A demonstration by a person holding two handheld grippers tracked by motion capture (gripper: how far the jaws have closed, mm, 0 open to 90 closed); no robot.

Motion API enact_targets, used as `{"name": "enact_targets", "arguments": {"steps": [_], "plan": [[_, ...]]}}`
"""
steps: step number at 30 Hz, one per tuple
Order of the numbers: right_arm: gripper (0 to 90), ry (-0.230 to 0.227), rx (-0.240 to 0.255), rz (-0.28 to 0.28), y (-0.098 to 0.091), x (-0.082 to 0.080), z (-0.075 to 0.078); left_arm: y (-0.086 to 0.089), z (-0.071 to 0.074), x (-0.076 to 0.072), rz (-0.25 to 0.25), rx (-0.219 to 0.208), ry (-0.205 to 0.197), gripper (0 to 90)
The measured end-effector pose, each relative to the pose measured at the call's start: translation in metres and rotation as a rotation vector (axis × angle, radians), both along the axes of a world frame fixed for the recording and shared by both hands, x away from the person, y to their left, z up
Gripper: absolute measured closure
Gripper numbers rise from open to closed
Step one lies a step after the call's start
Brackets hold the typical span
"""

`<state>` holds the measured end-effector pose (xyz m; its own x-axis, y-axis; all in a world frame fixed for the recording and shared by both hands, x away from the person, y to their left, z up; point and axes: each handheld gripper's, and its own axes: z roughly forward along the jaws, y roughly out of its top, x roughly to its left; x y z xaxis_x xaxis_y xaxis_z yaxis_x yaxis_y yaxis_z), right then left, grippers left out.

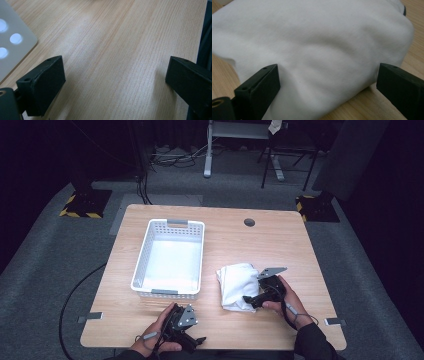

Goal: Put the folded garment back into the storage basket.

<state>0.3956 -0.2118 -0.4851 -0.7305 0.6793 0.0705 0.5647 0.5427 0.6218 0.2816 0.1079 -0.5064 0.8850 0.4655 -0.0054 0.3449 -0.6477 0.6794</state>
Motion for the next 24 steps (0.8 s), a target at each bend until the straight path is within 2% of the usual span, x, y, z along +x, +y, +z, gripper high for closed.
{"name": "enact_targets", "arguments": {"steps": [7,11,17,21,24], "plan": [[2.0,0.049,0.037,-0.029,-0.003,0.003,-0.007,0.0,0.0,0.0,-0.001,-0.001,-0.001,2.4],[2.7,0.034,0.038,-0.033,-0.002,0.002,-0.008,0.0,0.0,0.0,-0.002,-0.001,-0.001,2.4],[26.6,0.025,0.066,-0.02,0.003,-0.004,-0.005,0.0,0.0,0.0,-0.003,-0.001,-0.002,2.4],[47.8,0.051,0.107,-0.01,0.004,-0.005,-0.003,0.0,0.0,0.0,-0.003,-0.001,-0.001,2.4],[58.2,0.077,0.143,-0.015,0.004,-0.007,-0.004,0.0,0.0,0.0,-0.003,-0.001,-0.001,2.4]]}}
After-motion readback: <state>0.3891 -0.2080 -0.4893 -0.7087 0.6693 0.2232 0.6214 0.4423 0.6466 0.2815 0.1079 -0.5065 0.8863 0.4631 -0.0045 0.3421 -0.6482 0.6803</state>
